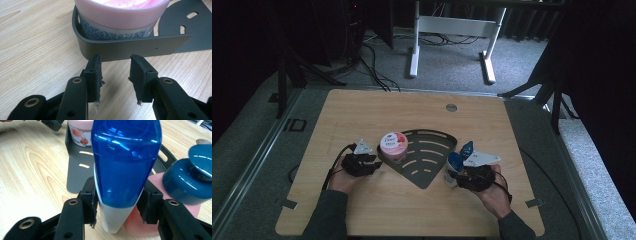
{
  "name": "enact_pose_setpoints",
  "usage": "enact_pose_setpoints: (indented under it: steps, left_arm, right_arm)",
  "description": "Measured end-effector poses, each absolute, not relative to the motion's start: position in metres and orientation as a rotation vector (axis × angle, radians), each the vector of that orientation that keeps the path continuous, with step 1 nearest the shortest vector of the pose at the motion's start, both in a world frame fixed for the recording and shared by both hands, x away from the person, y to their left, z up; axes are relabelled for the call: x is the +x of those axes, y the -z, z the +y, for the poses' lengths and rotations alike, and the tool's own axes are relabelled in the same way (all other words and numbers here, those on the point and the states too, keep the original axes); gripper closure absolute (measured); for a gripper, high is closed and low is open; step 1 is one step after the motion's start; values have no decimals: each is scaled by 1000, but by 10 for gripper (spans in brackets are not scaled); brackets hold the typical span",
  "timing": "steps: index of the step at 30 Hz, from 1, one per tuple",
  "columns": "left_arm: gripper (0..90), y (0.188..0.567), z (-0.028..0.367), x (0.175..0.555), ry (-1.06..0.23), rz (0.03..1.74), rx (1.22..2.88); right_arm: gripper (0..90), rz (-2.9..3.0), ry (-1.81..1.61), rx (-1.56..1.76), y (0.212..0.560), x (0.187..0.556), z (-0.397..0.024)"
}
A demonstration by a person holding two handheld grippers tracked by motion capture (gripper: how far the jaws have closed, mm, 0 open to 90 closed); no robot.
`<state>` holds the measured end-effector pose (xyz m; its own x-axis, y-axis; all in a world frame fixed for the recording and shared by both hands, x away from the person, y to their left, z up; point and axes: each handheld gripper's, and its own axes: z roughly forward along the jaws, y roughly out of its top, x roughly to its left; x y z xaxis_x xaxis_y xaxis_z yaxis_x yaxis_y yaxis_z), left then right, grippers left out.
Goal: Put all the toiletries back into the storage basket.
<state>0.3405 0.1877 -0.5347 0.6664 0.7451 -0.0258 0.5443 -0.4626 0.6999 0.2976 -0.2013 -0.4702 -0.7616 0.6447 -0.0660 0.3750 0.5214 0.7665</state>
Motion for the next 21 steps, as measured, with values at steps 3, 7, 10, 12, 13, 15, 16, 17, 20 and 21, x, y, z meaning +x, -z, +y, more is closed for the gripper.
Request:
enact_pose_setpoints:
  steps: [3,7,10,12,13,15,16,17,20,21]
  left_arm:
    - [611,535,188,340,-373,991,2183]
    - [612,534,187,340,-371,987,2184]
    - [616,535,187,341,-371,986,2188]
    - [619,535,186,341,-368,983,2192]
    - [620,535,186,341,-368,982,2192]
    - [620,535,185,341,-369,982,2194]
    - [620,536,184,342,-370,985,2192]
    - [620,536,184,342,-370,984,2192]
    - [620,536,183,343,-369,983,2196]
    - [620,537,182,343,-370,983,2198]
  right_arm:
    - [559,2429,-1094,825,470,296,-199]
    - [560,2440,-1100,801,470,295,-193]
    - [560,2455,-1099,783,470,293,-188]
    - [561,2468,-1104,766,469,291,-184]
    - [561,2474,-1111,758,470,291,-181]
    - [562,2487,-1113,729,469,289,-174]
    - [562,2494,-1118,723,469,288,-171]
    - [562,2500,-1120,708,469,287,-166]
    - [563,2518,-1128,666,467,283,-157]
    - [563,2523,-1130,660,466,282,-155]
